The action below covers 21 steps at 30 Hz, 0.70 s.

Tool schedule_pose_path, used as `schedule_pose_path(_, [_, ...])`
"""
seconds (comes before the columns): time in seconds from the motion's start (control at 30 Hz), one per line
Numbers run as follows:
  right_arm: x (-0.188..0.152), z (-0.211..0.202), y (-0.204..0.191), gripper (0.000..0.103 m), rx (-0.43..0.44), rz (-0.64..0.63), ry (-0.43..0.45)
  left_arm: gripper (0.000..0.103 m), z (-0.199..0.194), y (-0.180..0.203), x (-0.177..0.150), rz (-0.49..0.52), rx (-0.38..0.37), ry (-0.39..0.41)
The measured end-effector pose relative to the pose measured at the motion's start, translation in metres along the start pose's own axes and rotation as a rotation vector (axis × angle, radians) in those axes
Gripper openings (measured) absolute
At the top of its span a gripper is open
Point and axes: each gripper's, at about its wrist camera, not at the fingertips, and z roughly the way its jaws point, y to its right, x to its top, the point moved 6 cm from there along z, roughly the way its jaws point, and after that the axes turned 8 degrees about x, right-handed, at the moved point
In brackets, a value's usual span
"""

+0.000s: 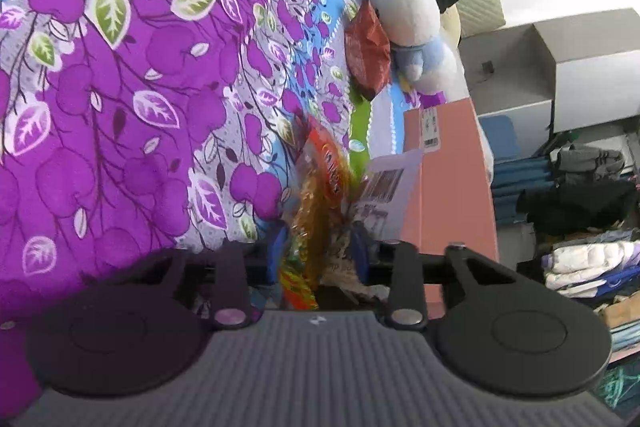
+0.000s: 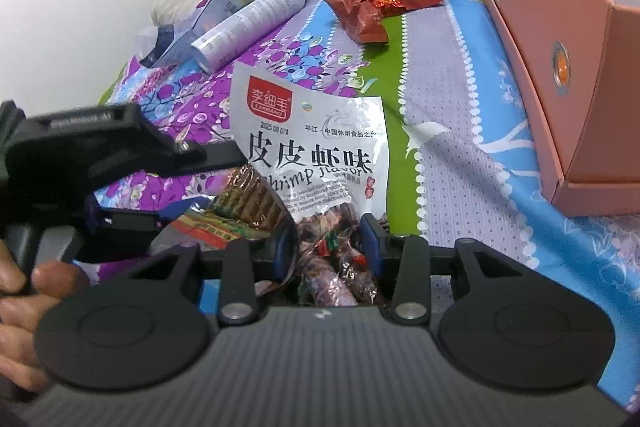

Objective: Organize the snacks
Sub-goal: 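Carry the spicy-strip pack in the left tool and shrimp bag in the right tool over the pink box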

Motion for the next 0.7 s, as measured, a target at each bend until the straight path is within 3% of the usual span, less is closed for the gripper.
schedule_pose_path(0.13, [0.0,-0.001,0.002,0.039,0.004,0.023,0.011,0.016,0.005,0.001,-0.004,0.04,0.037,0.01])
schedule_pose_path(0.27, [0.0,-0.002,-0.003,0.039,-0.026,-0.004,0.009,0.012,0.003,0.006,-0.006,0.068,0.046,0.025])
schedule_pose_path(0.7, [0.009,-0.034,-0.01,0.039,-0.064,-0.023,0.043,0.007,-0.033,0.048,-0.022,0.296,0.197,0.139])
